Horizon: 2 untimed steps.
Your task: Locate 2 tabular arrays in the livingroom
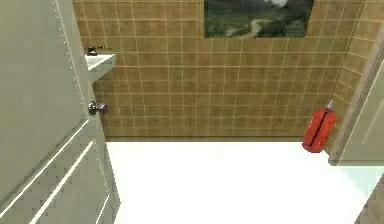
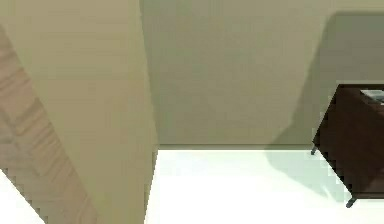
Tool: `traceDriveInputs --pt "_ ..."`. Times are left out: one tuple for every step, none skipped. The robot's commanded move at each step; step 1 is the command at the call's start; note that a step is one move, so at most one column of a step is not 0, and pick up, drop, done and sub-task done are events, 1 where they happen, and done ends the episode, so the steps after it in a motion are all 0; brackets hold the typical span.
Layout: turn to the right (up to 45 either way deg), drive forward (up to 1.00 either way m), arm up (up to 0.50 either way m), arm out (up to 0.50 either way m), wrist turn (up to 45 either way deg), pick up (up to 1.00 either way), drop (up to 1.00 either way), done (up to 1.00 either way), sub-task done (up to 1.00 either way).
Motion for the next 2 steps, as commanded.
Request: traceDriveInputs --pt "0.0 0.45 0.00 0.00 0.0 0.00 0.00 0.00 0.00" --pt "33.0 0.00 0.00 0.00 0.0 0.00 0.00 0.00 0.00"
